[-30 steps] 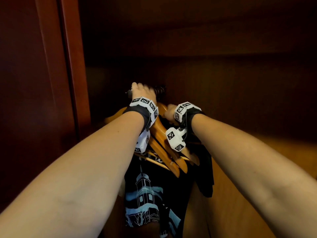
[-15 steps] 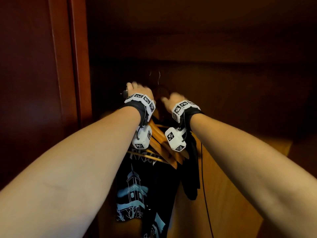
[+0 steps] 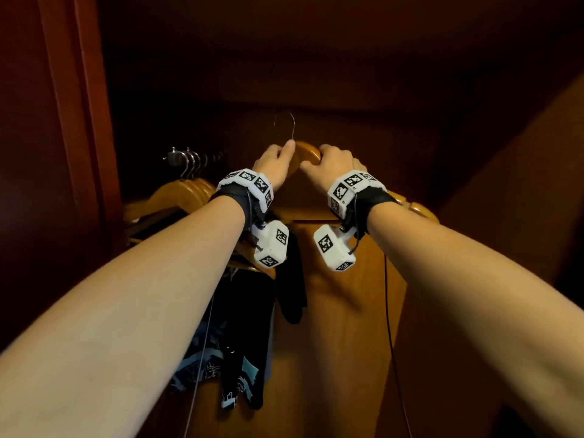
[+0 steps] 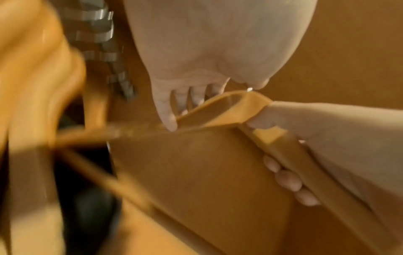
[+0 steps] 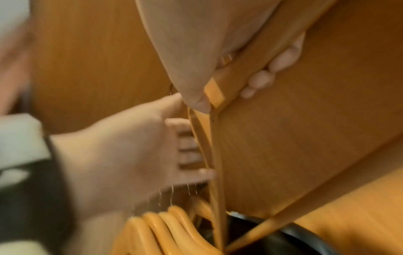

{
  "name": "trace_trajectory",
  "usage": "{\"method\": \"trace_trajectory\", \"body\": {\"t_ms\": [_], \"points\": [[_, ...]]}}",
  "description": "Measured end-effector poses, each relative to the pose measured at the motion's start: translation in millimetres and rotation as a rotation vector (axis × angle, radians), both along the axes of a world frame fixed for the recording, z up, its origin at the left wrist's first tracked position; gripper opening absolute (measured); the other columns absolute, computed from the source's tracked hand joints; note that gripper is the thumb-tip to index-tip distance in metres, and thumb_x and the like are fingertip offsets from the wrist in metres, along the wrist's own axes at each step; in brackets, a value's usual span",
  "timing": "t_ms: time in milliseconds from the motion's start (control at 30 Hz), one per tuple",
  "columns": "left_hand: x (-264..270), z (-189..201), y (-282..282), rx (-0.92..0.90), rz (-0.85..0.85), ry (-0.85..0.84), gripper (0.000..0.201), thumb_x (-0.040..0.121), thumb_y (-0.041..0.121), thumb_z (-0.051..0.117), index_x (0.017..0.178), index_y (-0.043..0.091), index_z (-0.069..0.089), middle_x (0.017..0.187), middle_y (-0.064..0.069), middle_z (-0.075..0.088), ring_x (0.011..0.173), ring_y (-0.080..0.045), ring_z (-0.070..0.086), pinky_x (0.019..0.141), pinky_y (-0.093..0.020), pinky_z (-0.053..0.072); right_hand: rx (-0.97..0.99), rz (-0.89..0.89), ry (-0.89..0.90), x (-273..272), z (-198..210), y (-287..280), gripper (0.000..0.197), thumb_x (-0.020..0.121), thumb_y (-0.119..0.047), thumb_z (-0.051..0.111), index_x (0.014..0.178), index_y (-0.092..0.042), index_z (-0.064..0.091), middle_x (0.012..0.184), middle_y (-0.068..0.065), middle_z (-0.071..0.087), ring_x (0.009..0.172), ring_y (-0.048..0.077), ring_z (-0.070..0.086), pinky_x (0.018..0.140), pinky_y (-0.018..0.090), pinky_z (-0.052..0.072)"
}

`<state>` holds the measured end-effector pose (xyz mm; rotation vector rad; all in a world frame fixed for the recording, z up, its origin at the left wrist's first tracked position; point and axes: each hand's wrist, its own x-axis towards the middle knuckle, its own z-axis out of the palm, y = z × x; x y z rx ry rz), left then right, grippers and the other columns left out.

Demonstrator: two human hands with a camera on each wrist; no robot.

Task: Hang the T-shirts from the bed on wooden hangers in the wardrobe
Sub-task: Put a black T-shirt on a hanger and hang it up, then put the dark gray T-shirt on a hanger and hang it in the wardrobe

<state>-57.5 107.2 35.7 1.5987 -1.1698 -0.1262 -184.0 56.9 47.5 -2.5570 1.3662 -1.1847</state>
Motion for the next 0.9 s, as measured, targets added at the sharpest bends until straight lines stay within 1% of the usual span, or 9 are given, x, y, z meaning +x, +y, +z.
{"method": "trace_trajectory", "body": {"t_ms": [100,234,300,367,434,534,701,834,901], "points": [[-32.8,-8.3,1.8,-0.021,-0.117,0.129,0.060,0.088,0.072,0.033,0.125,0.028,0.052,0.111,0.003,0.055,0.108,-0.025,0.054,0.097,-0.055,0.048,-0.009,-0.029,-0.017,-36.2,-3.8,16.2,0.028,0.084,-0.054,0.054,0.095,-0.029,0.060,0.085,-0.002,0.064,0.077,0.024,0.062,0.070,0.033,0.048],[-79.6,-14.7,20.0,-0.046,-0.200,0.238,0.045,0.097,0.062,0.039,0.120,0.024,0.050,0.100,0.006,0.051,0.099,-0.019,0.052,0.095,-0.051,0.052,-0.012,-0.063,-0.016,-80.0,-15.2,39.2,0.023,0.088,-0.050,0.054,0.099,-0.030,0.057,0.087,-0.001,0.063,0.078,0.024,0.062,0.070,0.034,0.047],[-97.5,-21.2,30.4,-0.054,-0.242,0.280,0.039,0.096,0.059,0.044,0.113,0.025,0.052,0.102,0.005,0.053,0.099,-0.018,0.053,0.094,-0.050,0.052,-0.002,-0.063,-0.011,-101.9,-22.5,49.7,0.025,0.090,-0.049,0.054,0.103,-0.029,0.058,0.088,-0.001,0.062,0.078,0.024,0.060,0.069,0.034,0.045],[-111.1,-29.7,42.4,-0.071,-0.281,0.313,0.034,0.094,0.059,0.049,0.106,0.028,0.056,0.112,0.000,0.058,0.106,-0.021,0.056,0.095,-0.052,0.051,0.005,-0.058,-0.004,-120.8,-30.7,60.0,0.025,0.091,-0.050,0.054,0.103,-0.028,0.057,0.087,-0.001,0.060,0.077,0.024,0.058,0.068,0.034,0.041],[-123.4,-36.9,55.6,-0.089,-0.302,0.323,0.033,0.092,0.059,0.053,0.104,0.028,0.059,0.118,-0.004,0.061,0.110,-0.023,0.058,0.095,-0.052,0.052,0.000,-0.048,-0.007,-136.5,-38.0,70.7,0.026,0.092,-0.052,0.053,0.103,-0.029,0.057,0.088,-0.001,0.061,0.078,0.024,0.061,0.069,0.035,0.046],[-140.3,-47.1,76.2,-0.085,-0.315,0.312,0.039,0.092,0.060,0.051,0.106,0.025,0.060,0.119,-0.008,0.063,0.107,-0.024,0.060,0.092,-0.050,0.053,0.005,-0.039,-0.012,-157.2,-49.8,90.0,0.027,0.093,-0.056,0.052,0.103,-0.031,0.058,0.087,-0.003,0.062,0.076,0.020,0.063,0.070,0.036,0.054],[-160.0,-73.1,111.8,0.051,-0.367,0.288,0.051,0.087,0.076,0.042,0.109,0.032,0.056,0.112,-0.001,0.063,0.105,-0.022,0.062,0.085,-0.048,0.057,0.061,-0.004,-0.038,-188.7,-74.9,124.6,0.025,0.094,-0.057,0.054,0.100,-0.033,0.058,0.084,-0.009,0.062,0.078,0.014,0.064,0.071,0.034,0.055],[-170.4,-97.4,129.0,0.114,-0.486,0.303,0.041,0.090,0.070,0.045,0.097,0.033,0.062,0.099,0.000,0.058,0.096,-0.019,0.058,0.084,-0.044,0.055,0.140,0.008,-0.076,-212.6,-100.8,145.1,0.025,0.094,-0.056,0.056,0.100,-0.031,0.059,0.085,-0.007,0.065,0.078,0.014,0.065,0.075,0.040,0.058],[-173.5,-111.0,136.1,0.129,-0.555,0.300,0.041,0.091,0.067,0.049,0.101,0.031,0.066,0.101,0.001,0.057,0.095,-0.018,0.057,0.082,-0.041,0.057,0.212,0.033,-0.111,-224.3,-116.8,155.9,0.026,0.094,-0.052,0.058,0.099,-0.027,0.060,0.086,-0.003,0.068,0.076,0.016,0.067,0.078,0.044,0.059]]}}
